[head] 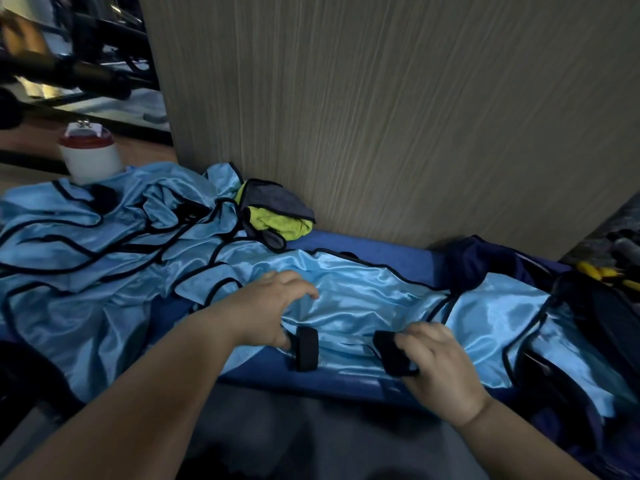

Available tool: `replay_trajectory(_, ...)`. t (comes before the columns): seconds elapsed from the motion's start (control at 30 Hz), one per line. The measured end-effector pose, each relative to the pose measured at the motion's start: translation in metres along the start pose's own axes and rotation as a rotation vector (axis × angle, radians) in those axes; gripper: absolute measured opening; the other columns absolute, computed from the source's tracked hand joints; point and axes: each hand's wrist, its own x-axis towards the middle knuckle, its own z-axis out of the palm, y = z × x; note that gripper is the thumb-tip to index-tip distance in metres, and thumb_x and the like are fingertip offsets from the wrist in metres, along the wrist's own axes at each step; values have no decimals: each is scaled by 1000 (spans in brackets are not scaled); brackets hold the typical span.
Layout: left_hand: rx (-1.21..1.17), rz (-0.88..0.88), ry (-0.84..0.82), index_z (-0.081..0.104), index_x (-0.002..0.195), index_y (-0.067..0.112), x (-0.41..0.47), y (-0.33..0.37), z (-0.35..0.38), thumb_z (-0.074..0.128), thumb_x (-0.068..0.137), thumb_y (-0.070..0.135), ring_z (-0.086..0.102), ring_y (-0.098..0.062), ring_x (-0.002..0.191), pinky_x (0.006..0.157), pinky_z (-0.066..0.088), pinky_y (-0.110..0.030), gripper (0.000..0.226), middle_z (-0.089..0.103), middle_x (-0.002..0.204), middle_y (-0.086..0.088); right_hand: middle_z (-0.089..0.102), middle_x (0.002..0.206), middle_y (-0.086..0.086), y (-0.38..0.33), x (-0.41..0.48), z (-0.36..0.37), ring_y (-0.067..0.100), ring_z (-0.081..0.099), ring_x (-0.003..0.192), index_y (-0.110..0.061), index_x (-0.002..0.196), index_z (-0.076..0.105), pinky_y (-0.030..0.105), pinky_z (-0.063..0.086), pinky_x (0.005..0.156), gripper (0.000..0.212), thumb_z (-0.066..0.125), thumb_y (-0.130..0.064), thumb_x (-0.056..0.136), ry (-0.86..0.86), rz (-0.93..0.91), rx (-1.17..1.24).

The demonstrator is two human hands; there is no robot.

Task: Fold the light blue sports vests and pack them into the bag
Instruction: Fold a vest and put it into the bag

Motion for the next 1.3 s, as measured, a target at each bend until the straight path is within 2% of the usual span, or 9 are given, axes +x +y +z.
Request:
replay_trajectory(0.13,42,75,27,53,120,46,-3,5,6,78,72,30,35,-1,115,101,30,-25,57,42,118,25,63,73,-2,-6,-12,3,15,52,73,-21,96,49,23,36,74,63,84,-8,45,-54,-21,23)
replay_trajectory(0.27,-67,59,-30,69,100,38,-8,6,8,74,76,24,51,2,88,83,45,-25,29,54,90,20,58,66,-4,-10,-14,2,13,49,65,-21,89,45,20,35,70,54,81,-15,50,-53,-17,24)
replay_trajectory(0.43,-124,106,-9,69,88,41,-9,7,3,76,75,21,47,11,83,73,38,-15,25,51,91,20,55,63,-5,-13,-17,-2,14,48,61,-19,80,50,17,30,71,15,60,-23,69,-8,-20,43)
replay_trajectory(0.57,-150,85,-98,63,75,45,-13,10,1,77,74,21,51,8,82,75,43,-14,28,55,88,19,55,63,-6,-14,-21,-4,13,48,60,-15,70,57,21,32,70,9,61,-23,70,-33,-31,12)
replay_trajectory(0.7,-148,13,-221,68,83,33,-14,13,1,73,77,17,52,1,70,63,42,-11,18,57,80,15,55,60,-3,-15,-26,-1,15,49,57,-20,86,45,20,30,69,44,79,-15,58,10,57,-24)
replay_trajectory(0.8,-223,-15,-189,63,78,32,-12,8,3,72,77,15,64,-4,84,80,55,-28,19,69,89,13,57,58,-2,-16,-20,-4,16,47,60,-19,89,45,20,30,68,69,92,-8,40,36,232,-63)
replay_trajectory(1.07,-195,-13,-176,52,74,33,-12,18,3,68,77,5,64,-9,95,85,55,-38,32,67,96,11,59,64,-16,-2,-11,-13,8,58,59,-29,73,57,28,44,70,35,83,-18,52,-148,170,-11)
replay_trajectory(1.17,-129,-16,-203,55,99,40,-15,23,0,63,80,4,56,-7,86,75,50,-26,41,55,92,15,57,69,-16,-2,-27,-13,6,55,68,-29,79,60,21,30,75,34,79,-17,53,-196,81,5)
replay_trajectory(1.3,-54,-40,-259,61,114,39,-17,26,2,61,82,6,50,-2,78,65,41,-14,46,51,89,18,61,75,-14,-7,-45,-14,6,54,74,-30,93,58,27,36,78,32,67,-20,64,-113,20,29)
